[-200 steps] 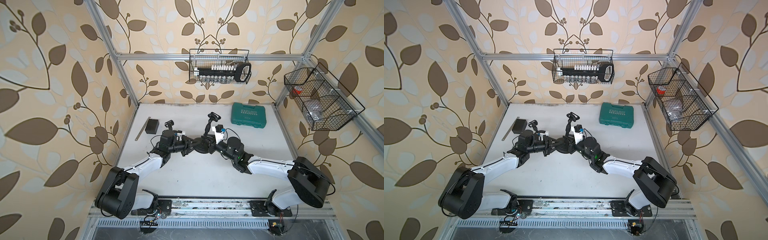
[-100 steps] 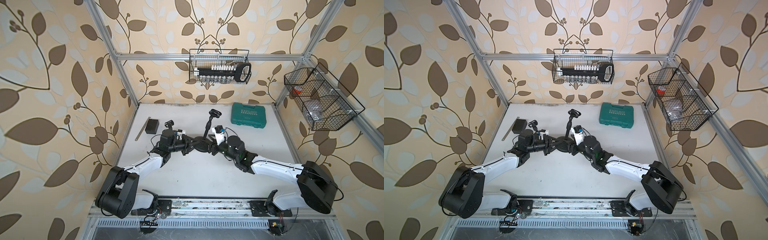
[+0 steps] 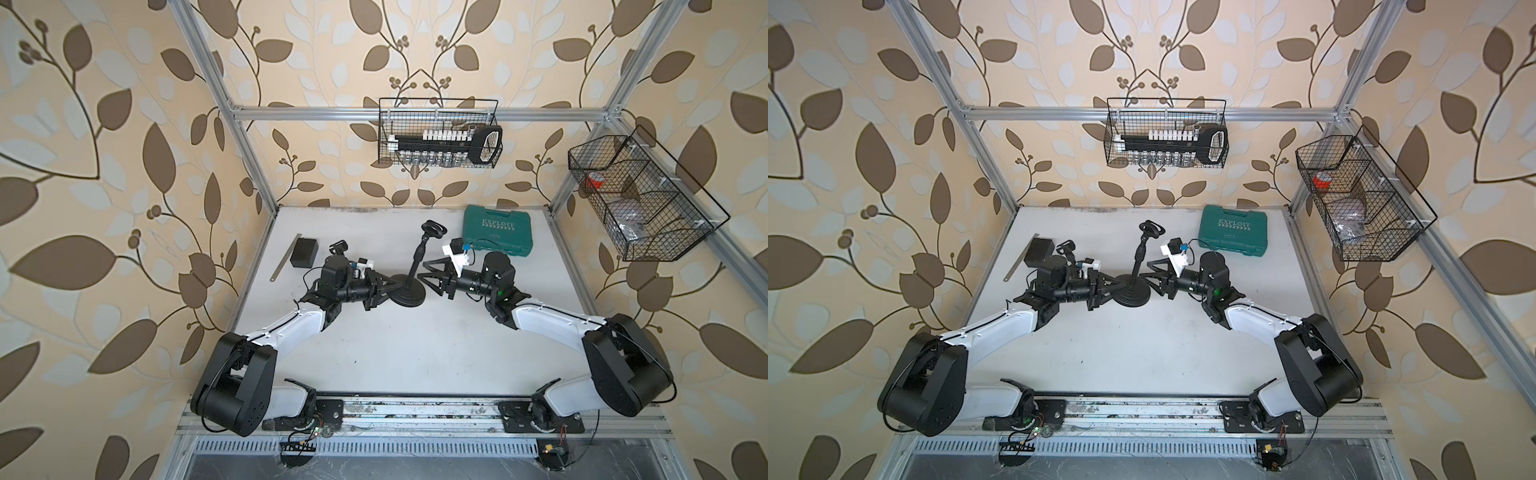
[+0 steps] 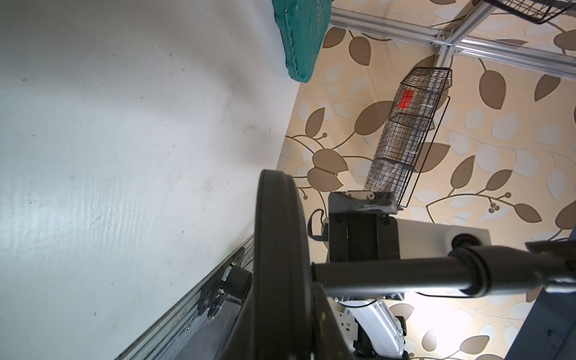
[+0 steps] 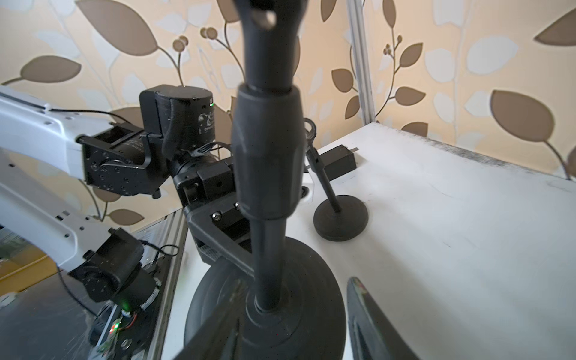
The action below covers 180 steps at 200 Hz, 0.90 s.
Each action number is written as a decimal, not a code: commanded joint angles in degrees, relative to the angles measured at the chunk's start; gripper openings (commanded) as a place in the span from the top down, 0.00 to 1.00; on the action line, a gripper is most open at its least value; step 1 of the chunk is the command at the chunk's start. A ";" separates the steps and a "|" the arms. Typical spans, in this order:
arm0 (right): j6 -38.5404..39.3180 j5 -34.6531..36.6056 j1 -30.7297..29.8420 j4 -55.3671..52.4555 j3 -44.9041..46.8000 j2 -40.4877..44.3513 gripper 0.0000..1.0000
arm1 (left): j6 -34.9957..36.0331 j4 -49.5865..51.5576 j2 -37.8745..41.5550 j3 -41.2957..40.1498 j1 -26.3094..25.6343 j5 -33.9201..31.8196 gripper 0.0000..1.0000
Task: Assemble a microphone stand
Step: Screw the microphone stand pole into the microphone stand base.
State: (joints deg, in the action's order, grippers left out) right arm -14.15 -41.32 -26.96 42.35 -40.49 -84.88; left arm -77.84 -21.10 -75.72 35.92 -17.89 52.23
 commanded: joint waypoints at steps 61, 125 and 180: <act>-2.90 -10.57 0.23 8.86 -5.95 -5.51 0.62 | 3.12 -1.24 1.20 3.82 0.39 6.54 1.00; -5.21 -2.85 -1.30 13.14 -3.50 -6.27 1.00 | 1.98 -3.05 1.01 3.62 0.40 5.64 1.00; -4.93 36.49 -12.20 9.92 4.80 -0.75 1.00 | 0.26 -5.70 2.06 2.66 0.39 2.41 1.00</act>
State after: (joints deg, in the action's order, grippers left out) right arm -20.05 -29.61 -33.89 56.58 -38.63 -87.81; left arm -76.66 -19.44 -75.92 36.95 -17.23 52.75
